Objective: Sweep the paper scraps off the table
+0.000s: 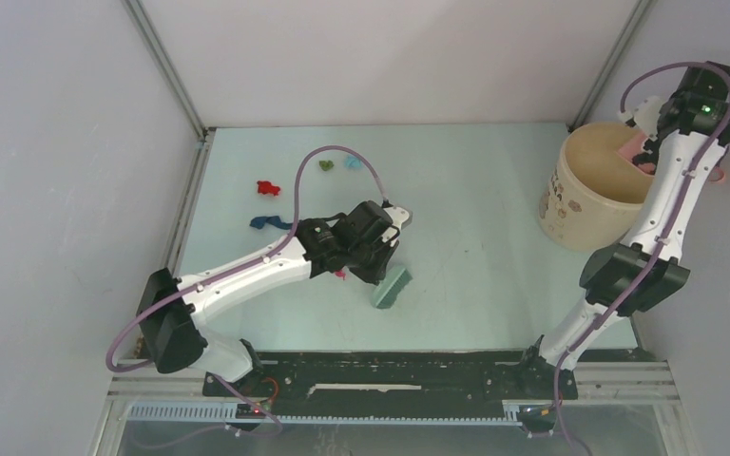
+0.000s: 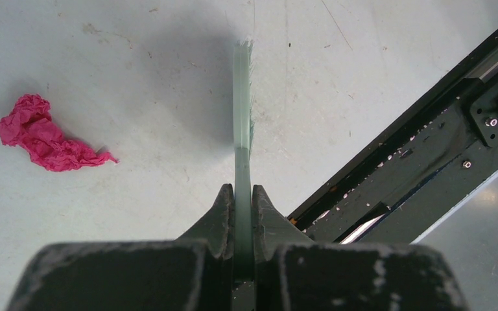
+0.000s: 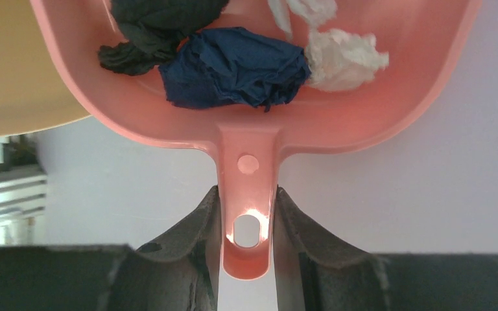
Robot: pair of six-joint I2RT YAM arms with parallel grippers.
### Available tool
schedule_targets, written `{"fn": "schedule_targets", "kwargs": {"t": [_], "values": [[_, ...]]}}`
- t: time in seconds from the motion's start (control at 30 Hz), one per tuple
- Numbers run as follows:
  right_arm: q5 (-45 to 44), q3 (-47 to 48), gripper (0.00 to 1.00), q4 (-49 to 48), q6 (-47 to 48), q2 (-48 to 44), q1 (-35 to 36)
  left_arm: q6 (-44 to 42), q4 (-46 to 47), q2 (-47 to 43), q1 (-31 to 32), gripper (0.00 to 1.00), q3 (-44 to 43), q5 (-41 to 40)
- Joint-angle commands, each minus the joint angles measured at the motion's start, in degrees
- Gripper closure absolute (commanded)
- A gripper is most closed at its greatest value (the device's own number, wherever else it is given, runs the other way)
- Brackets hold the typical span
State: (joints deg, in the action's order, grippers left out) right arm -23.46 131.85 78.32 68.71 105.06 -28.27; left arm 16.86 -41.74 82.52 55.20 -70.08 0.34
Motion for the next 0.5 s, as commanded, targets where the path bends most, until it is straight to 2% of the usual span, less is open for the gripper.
{"fn": "schedule_targets", "kwargs": {"t": [0.0, 0.23, 0.47], "values": [[-9.47, -3.8, 1.0, -12.35, 10.56, -3.83, 2.9, -1.22, -0.05, 0.87, -0.26, 1.0, -1.28, 0.54], [-15.14, -13.31, 1.0, -22.76, 18.01, -7.73, 6.09, -1.3, -0.27, 0.98, -0.26, 1.0, -1.32, 0.72], [-16.27, -23.96, 1.0, -30.03, 21.83, -12.88, 7.44, -1.39, -0.36, 1.04, -0.26, 1.0, -1.36, 0.87]]}}
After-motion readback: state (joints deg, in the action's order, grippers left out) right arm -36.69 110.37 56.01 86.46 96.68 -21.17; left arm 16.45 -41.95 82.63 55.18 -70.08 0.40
